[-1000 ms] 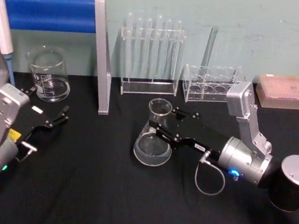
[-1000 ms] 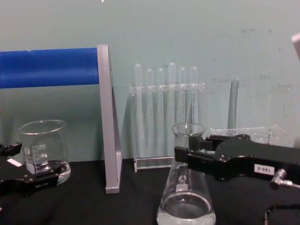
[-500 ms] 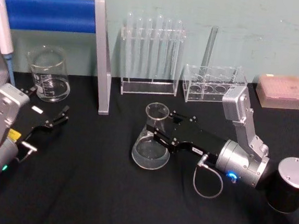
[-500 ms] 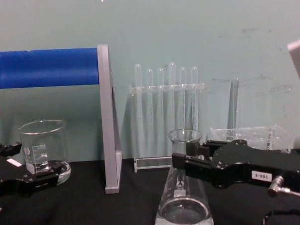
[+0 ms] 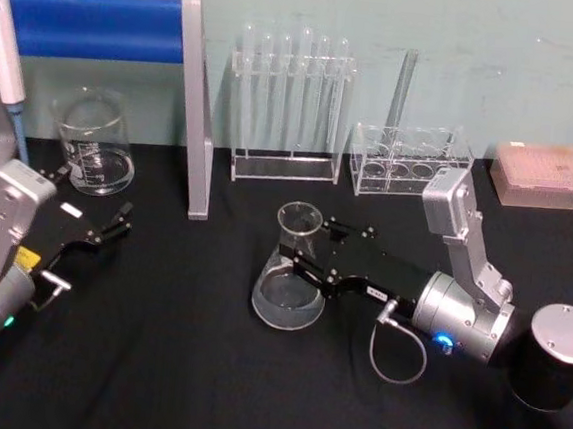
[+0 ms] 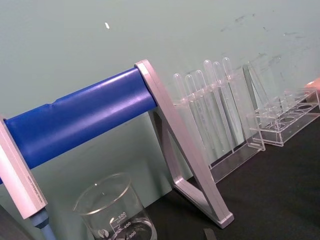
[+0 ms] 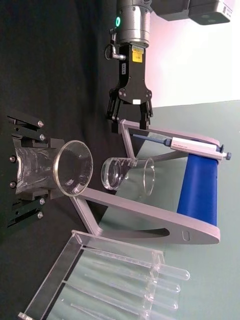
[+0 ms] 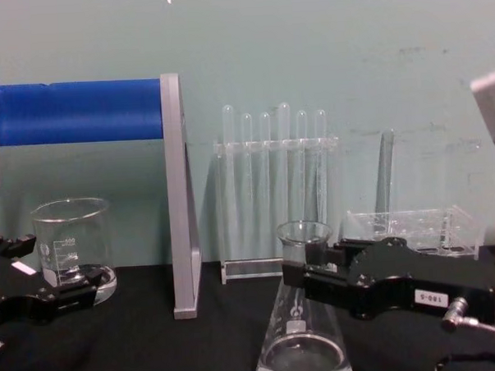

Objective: Grasp the erlenmeyer flask with one hand, shake it three times, then place it back.

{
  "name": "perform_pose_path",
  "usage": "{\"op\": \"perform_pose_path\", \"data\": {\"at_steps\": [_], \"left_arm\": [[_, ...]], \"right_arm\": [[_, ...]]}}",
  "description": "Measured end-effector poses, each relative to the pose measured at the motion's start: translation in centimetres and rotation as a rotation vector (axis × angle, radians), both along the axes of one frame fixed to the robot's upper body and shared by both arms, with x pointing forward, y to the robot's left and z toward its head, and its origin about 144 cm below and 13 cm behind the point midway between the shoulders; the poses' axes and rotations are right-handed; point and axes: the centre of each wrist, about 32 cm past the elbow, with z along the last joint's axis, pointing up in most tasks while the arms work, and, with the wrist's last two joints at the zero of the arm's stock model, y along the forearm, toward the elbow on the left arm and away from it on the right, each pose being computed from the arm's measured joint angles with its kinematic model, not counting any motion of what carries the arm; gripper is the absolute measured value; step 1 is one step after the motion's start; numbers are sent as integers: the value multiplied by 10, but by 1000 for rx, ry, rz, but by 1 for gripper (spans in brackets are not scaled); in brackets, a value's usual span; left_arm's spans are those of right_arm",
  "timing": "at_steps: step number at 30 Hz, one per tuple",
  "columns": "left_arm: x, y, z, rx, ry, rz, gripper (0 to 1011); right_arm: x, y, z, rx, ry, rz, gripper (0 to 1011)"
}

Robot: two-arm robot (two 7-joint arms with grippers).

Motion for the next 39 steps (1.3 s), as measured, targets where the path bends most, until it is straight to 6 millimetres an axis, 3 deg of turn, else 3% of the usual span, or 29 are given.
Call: {"op": "perform_pose_path", "data": {"at_steps": [39], "left_arm": [[0, 0, 0, 0, 0, 0, 1001]], "right_arm": [[2, -3, -2, -25, 19, 5, 452]]}}
